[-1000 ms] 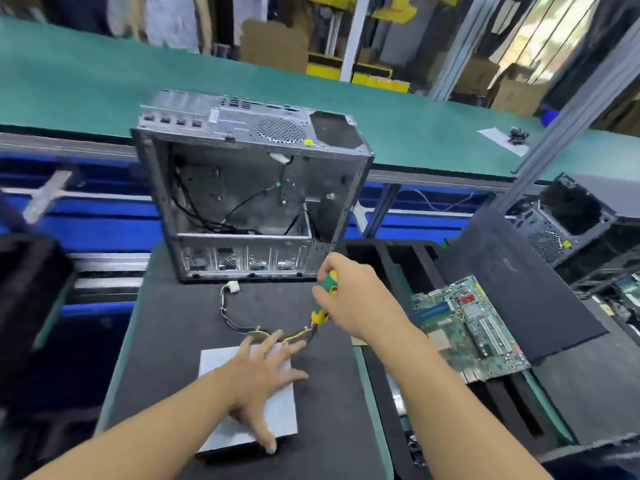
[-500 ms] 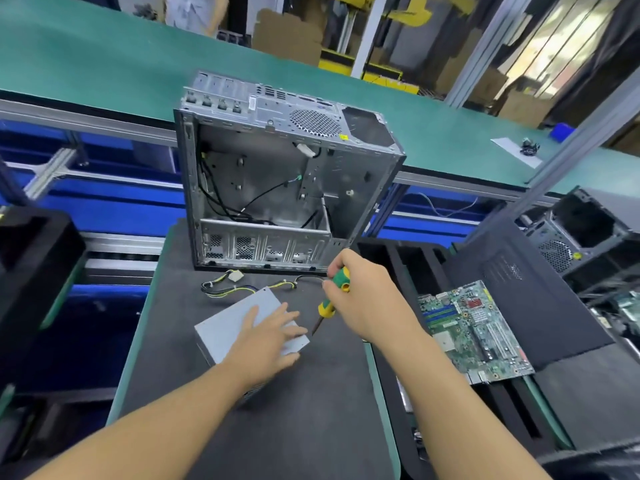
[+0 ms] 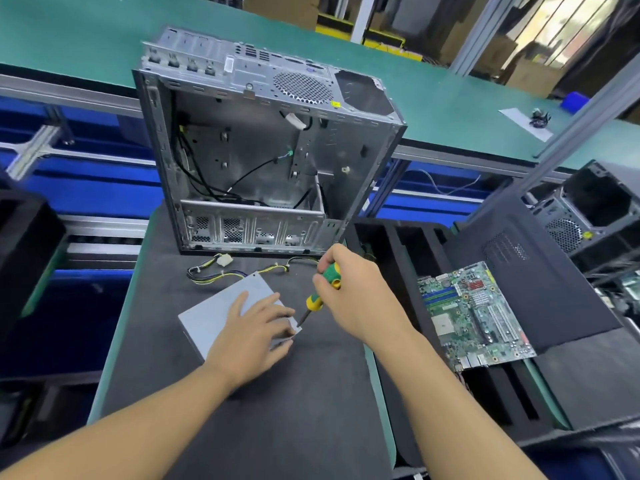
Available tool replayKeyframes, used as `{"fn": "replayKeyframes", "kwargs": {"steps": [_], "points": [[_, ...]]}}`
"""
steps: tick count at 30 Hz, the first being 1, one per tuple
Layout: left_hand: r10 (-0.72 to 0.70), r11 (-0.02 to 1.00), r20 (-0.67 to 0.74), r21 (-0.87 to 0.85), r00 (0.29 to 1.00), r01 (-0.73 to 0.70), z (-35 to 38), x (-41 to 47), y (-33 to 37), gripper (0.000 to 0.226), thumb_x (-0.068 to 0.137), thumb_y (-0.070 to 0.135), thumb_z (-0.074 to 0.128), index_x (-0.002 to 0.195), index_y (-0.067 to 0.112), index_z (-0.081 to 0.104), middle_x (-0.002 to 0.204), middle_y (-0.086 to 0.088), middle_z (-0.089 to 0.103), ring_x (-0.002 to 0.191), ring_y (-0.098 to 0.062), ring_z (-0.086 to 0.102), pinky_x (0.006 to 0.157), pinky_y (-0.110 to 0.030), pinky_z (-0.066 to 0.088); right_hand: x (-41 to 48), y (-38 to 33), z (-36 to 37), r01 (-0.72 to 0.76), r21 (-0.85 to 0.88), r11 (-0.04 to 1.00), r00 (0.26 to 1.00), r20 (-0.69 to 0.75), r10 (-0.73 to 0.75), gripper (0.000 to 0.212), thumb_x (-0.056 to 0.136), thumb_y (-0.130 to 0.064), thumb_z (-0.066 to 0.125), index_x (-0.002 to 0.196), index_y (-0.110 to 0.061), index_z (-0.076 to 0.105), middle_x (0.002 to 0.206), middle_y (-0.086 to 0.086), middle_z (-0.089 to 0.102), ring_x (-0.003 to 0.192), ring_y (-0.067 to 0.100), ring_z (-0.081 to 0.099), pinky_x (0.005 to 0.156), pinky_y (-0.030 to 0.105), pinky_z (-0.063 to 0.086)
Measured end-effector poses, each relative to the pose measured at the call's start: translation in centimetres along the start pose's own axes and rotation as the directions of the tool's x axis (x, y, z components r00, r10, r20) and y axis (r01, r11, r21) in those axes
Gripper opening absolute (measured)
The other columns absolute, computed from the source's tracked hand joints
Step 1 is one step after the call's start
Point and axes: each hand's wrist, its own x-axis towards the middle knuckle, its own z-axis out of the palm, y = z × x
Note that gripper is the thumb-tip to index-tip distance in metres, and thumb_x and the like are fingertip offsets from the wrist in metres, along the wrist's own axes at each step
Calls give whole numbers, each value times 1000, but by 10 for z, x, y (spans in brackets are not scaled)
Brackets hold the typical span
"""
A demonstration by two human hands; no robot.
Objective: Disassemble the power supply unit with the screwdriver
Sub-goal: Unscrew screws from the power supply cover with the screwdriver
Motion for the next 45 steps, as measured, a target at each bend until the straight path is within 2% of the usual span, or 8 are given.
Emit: {"fn": "replayKeyframes", "kwargs": {"steps": [5,9,28,32,36,38,40,45], "points": [[-127,982,18,-137,992,128,4,4,-2,23,83,56,55,102,42,54,120,38,54,141,11,24,118,-34,1,2,3,7,5,-30,1000,1000,-1,-5,8,95,-28,56,92,-26,48,76,-15,49,61,-2,47,46,16,31],[-181,965,1,-193,983,178,9,9,-4,13,78,61,58,82,49,60,115,41,54,135,18,24,113,-23,-6,3,6,14,-9,5,1000,1000,21,9,8,95,-25,56,92,-24,49,77,-13,49,58,8,43,52,26,36],[-237,950,6,-205,971,233,10,15,-4,7,84,55,69,86,51,75,107,40,57,123,16,29,112,-24,0,3,6,14,-23,-22,999,999,36,24,7,97,-26,55,95,-24,48,80,-15,44,62,9,44,58,31,41],[-237,952,10,-200,972,234,8,16,-2,7,84,55,68,83,52,74,108,39,57,125,13,31,113,-27,1,2,6,15,4,-54,999,999,32,-2,7,97,-25,55,96,-22,49,78,-14,45,59,8,47,51,24,33],[-240,950,4,-204,971,236,8,15,-1,8,86,52,68,83,50,75,108,37,59,128,9,34,115,-30,3,2,9,16,33,-61,998,999,33,-32,10,97,-27,57,98,-20,50,75,-14,46,69,-19,48,49,20,30],[-238,951,-4,-207,971,232,7,15,0,7,86,51,68,84,50,75,108,37,59,129,7,36,115,-31,4,4,9,17,40,-88,995,998,41,-37,18,96,-34,59,98,-19,49,71,-13,46,72,-13,50,48,18,29],[-232,954,3,-194,973,228,6,15,0,9,89,49,65,92,50,74,113,37,58,132,6,34,116,-31,2,6,7,16,25,-171,985,998,65,-14,30,95,-45,58,97,-17,46,69,-11,43,65,7,50,47,22,27],[-164,985,70,-34,984,166,6,7,4,57,84,38,27,132,40,57,148,28,38,144,1,20,121,-43,-1,10,3,8,4,-562,827,999,35,19,51,93,-68,36,86,-17,35,64,-4,32,52,17,35,42,29,20]]}}
